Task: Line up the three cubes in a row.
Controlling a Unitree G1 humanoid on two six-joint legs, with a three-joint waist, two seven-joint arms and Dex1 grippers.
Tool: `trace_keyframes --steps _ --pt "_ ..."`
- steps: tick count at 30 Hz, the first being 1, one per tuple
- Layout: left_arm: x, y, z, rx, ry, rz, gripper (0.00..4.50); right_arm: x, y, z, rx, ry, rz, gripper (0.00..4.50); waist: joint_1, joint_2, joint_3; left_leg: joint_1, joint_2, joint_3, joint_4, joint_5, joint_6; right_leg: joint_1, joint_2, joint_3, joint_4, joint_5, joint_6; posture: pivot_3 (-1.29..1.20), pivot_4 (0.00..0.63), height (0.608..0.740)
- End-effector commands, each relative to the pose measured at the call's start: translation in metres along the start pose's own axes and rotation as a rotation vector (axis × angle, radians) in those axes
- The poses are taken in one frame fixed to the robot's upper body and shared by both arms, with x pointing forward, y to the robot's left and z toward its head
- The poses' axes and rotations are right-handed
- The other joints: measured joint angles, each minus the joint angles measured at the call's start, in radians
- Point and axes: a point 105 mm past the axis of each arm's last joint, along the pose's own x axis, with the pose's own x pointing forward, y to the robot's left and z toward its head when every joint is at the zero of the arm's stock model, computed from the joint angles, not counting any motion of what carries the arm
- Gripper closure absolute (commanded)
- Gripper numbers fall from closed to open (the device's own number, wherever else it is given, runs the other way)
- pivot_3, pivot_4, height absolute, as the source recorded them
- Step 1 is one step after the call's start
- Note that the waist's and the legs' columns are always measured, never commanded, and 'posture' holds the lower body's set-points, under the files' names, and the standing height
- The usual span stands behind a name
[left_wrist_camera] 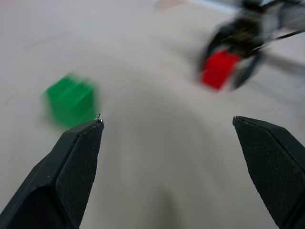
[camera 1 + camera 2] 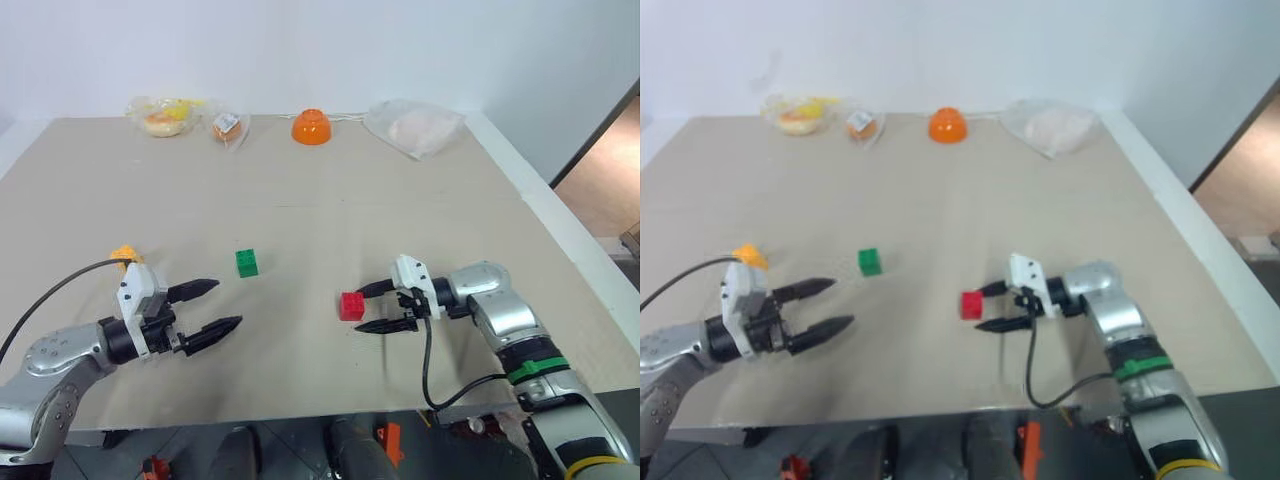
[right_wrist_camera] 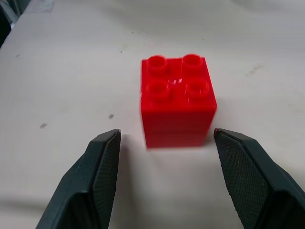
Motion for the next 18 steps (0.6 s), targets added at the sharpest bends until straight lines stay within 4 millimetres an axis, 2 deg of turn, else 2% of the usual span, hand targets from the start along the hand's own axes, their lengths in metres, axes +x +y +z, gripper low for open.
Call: trace_keyframes --steps 1,5,8,10,18 --pt "0.002 0.01 0.0 0.017 -0.014 0.062 0.0 -0.025 -0.003 0.041 -0.113 -0.06 -0.027 1.28 0.0 0.001 0.0 0.0 0.0 0.0 0.0 0.0 0.0 0.0 0.0 0.0 0.0 0.0 0.0 0.0 0.15 0.74" --pt "0.009 0.019 -0.003 0.024 -0.036 0.088 0.0 -0.052 -0.001 0.09 -0.205 -0.14 -0.08 1.28 0.0 0.001 0.001 0.0 0.0 0.0 0.0 0.0 0.0 0.0 0.0 0.0 0.0 0.0 0.0 0.0 0.15 0.74" --pt "0.018 0.025 -0.009 0.032 -0.037 0.088 0.0 -0.057 0.005 0.126 -0.233 -0.264 -0.091 1.28 0.0 0.0 0.0 0.0 0.0 0.0 0.0 0.0 0.0 0.0 0.0 0.0 0.0 0.0 0.0 0.0 0.15 0.74" --pt "0.026 0.035 -0.015 0.049 -0.026 0.107 0.0 -0.053 0.014 0.144 -0.238 -0.342 -0.068 1.28 -0.001 0.001 0.0 0.0 0.0 0.0 0.0 0.0 0.0 0.0 0.0 0.0 0.0 0.0 0.0 0.0 0.15 0.74" --pt "0.057 0.052 -0.024 0.108 -0.028 0.094 0.0 -0.035 0.027 0.143 -0.203 -0.357 -0.075 1.28 0.005 0.0 0.0 -0.002 -0.001 0.0 0.0 0.0 0.0 0.0 0.0 0.0 0.0 0.0 0.001 0.0 0.15 0.74"
